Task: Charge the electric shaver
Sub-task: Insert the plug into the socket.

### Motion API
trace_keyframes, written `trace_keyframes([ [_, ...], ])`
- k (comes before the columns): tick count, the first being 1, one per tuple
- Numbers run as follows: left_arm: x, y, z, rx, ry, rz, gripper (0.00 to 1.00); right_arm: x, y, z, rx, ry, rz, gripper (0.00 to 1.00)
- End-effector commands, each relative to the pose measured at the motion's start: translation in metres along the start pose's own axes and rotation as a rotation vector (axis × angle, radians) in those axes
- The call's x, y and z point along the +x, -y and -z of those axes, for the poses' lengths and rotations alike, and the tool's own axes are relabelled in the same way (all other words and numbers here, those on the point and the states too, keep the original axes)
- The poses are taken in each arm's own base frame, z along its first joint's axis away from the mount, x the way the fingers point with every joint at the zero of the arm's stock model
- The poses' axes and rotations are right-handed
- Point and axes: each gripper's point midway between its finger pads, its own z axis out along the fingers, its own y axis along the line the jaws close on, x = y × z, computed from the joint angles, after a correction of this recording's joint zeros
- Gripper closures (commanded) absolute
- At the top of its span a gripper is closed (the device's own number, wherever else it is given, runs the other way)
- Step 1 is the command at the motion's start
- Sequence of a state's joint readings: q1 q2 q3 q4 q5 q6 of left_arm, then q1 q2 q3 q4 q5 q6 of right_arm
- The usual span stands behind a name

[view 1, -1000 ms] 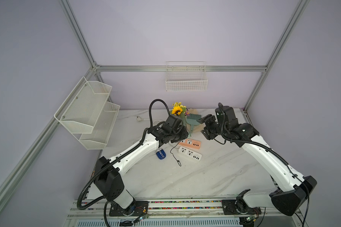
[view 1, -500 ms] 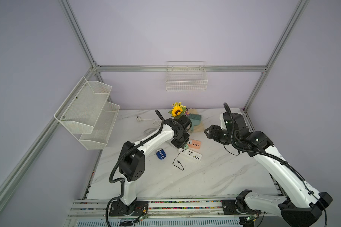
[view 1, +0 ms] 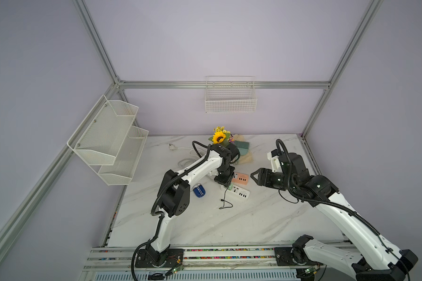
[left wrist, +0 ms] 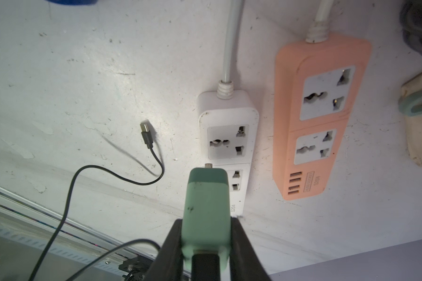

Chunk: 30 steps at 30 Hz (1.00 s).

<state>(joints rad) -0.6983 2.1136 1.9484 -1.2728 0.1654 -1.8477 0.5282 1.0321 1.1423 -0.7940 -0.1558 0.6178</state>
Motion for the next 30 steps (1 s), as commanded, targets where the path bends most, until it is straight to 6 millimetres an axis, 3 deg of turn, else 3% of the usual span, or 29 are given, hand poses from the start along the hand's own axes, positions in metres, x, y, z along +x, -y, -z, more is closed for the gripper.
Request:
trace_keyframes([
  [1, -0.008, 0.007, 0.002, 0.009, 0.009, 0.066, 1.00, 0.001, -0.009, 0.003, -0.073, 0.033, 0.043, 0.35],
  [14, -0.018, 0.033, -0.005, 0.044, 0.033, 0.052, 1.00, 0.017, 0.007, -0.004, -0.047, 0.010, 0.018, 0.35],
  [19, -0.022, 0.022, -0.007, 0.000, 0.050, 0.057, 1.00, 0.020, 0.009, -0.001, -0.039, 0.008, 0.012, 0.35],
  [30, -0.030, 0.019, -0.019, -0.031, 0.085, 0.036, 1.00, 0.020, 0.008, -0.001, -0.043, 0.008, 0.006, 0.35],
])
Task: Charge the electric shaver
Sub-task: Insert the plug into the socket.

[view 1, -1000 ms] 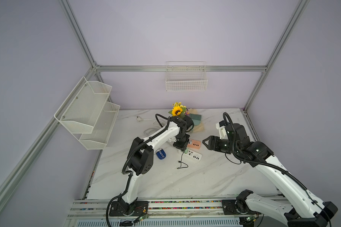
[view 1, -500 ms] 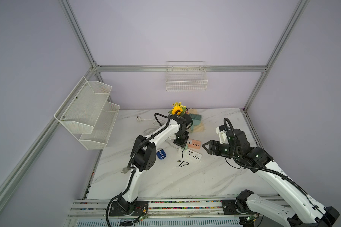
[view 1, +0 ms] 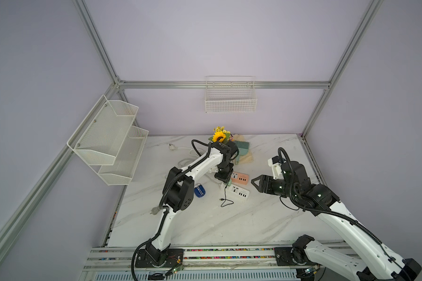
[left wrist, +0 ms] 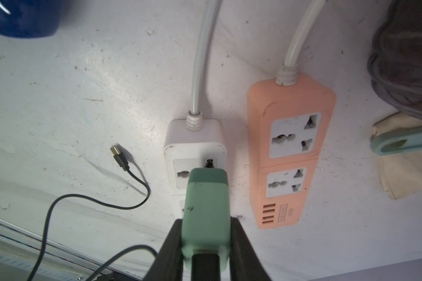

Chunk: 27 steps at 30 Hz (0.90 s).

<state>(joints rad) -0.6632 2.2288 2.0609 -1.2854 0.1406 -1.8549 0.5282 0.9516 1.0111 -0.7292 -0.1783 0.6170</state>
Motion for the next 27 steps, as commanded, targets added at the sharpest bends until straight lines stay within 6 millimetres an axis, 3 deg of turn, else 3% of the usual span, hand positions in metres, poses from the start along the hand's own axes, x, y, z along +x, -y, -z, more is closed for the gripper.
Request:
trace_keyframes([
  [1, -0.013, -0.003, -0.002, -0.023, 0.064, -0.014, 1.00, -0.001, -0.004, 0.004, -0.018, 0.011, 0.002, 0.35],
  [21, -0.024, -0.027, -0.036, -0.226, 0.133, 0.017, 1.00, 0.000, 0.001, 0.007, 0.005, 0.015, -0.015, 0.35],
  [27, -0.024, -0.031, -0.031, -0.219, 0.156, 0.014, 1.00, 0.000, 0.002, 0.006, 0.009, 0.016, -0.021, 0.35],
])
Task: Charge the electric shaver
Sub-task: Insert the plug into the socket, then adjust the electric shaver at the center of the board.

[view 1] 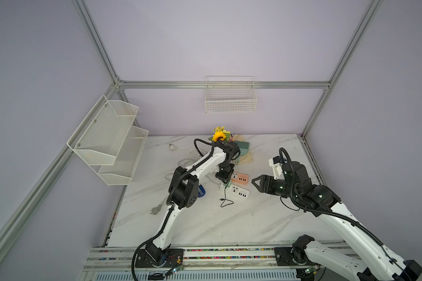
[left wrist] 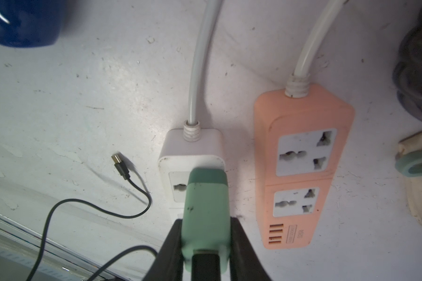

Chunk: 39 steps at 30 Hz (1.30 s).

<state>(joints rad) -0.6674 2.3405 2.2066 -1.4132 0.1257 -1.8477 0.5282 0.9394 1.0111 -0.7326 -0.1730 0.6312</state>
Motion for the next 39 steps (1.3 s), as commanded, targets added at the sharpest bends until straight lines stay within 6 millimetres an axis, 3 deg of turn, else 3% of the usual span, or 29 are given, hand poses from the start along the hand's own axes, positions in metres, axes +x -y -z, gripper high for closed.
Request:
trace_keyframes([
  [1, -0.021, -0.025, -0.019, -0.118, 0.127, 0.010, 1.00, 0.002, 0.002, 0.002, 0.011, 0.004, -0.008, 0.35],
  [5, -0.020, -0.014, -0.006, -0.044, 0.131, -0.019, 0.94, 0.000, 0.002, 0.001, 0.011, 0.007, -0.010, 0.35],
  [11, -0.018, 0.006, 0.033, 0.117, 0.133, -0.070, 0.58, -0.002, 0.001, 0.002, 0.008, 0.010, -0.009, 0.35],
  [16, -0.016, 0.009, 0.069, 0.216, 0.129, -0.102, 0.37, -0.001, 0.001, 0.003, 0.010, 0.008, -0.009, 0.35],
  [20, -0.013, 0.005, 0.087, 0.263, 0.117, -0.121, 0.21, 0.000, 0.001, 0.002, 0.008, 0.002, -0.008, 0.35],
  [25, -0.030, -0.026, 0.104, 0.254, 0.164, -0.106, 0.04, -0.002, -0.001, 0.001, 0.008, -0.001, -0.005, 0.35],
  [28, -0.052, -0.052, 0.106, 0.215, 0.201, -0.092, 0.04, -0.003, -0.002, -0.001, 0.003, -0.002, 0.008, 0.35],
  [31, -0.087, -0.080, 0.107, 0.139, 0.279, -0.108, 0.07, 0.001, -0.008, -0.006, -0.017, -0.032, 0.020, 0.37],
  [36, -0.129, -0.115, 0.077, -0.049, 0.273, -0.144, 0.07, 0.013, -0.030, -0.021, -0.049, -0.066, 0.090, 0.38],
  [39, -0.141, -0.110, 0.063, -0.129, 0.297, -0.169, 0.04, 0.014, -0.039, -0.029, -0.058, -0.064, 0.099, 0.38],
])
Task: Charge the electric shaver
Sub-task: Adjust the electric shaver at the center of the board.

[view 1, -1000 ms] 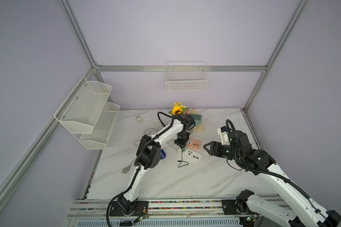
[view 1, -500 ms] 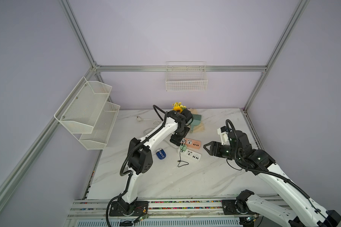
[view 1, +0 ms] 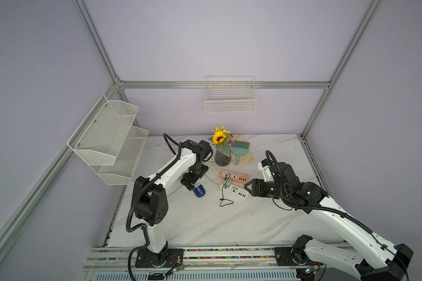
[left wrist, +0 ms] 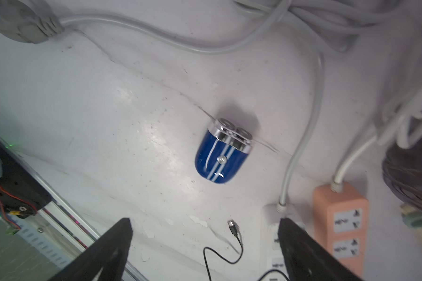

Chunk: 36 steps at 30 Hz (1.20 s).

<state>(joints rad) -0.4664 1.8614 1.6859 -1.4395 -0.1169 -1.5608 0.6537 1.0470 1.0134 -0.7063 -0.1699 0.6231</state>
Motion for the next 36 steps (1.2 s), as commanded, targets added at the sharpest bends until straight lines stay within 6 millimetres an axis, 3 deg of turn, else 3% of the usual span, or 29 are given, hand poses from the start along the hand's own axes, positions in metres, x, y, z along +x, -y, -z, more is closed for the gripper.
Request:
trace_keyframes([
  [1, -0.011, 0.002, -0.016, -0.086, 0.058, -0.108, 0.04, -0.018, -0.021, 0.002, -0.043, 0.068, 0.026, 0.38],
  [5, -0.005, 0.027, -0.047, -0.135, 0.031, -0.159, 0.03, -0.019, -0.024, 0.001, -0.050, 0.077, 0.019, 0.38],
  [9, -0.002, 0.036, -0.068, -0.210, 0.039, -0.207, 0.00, -0.018, -0.021, 0.008, -0.038, 0.090, 0.019, 0.38],
  [13, 0.002, 0.032, -0.082, -0.252, 0.050, -0.236, 0.01, -0.015, -0.016, 0.013, -0.025, 0.100, 0.008, 0.38],
  [16, 0.008, 0.024, -0.095, -0.269, 0.044, -0.239, 0.08, -0.015, -0.014, 0.014, -0.021, 0.103, 0.001, 0.38],
  [22, 0.020, 0.014, -0.096, -0.239, 0.042, -0.226, 0.17, -0.013, -0.012, 0.013, -0.018, 0.101, -0.006, 0.38],
  [26, 0.026, 0.017, -0.101, -0.070, 0.055, -0.187, 0.17, -0.010, -0.012, 0.009, -0.023, 0.092, -0.008, 0.38],
  [30, 0.021, 0.014, -0.102, -0.024, 0.082, -0.198, 0.17, -0.009, -0.013, 0.007, -0.031, 0.081, -0.005, 0.38],
  [36, 0.025, 0.005, -0.113, 0.014, 0.047, -0.193, 0.23, 0.007, -0.020, -0.011, -0.101, -0.003, -0.021, 0.39],
])
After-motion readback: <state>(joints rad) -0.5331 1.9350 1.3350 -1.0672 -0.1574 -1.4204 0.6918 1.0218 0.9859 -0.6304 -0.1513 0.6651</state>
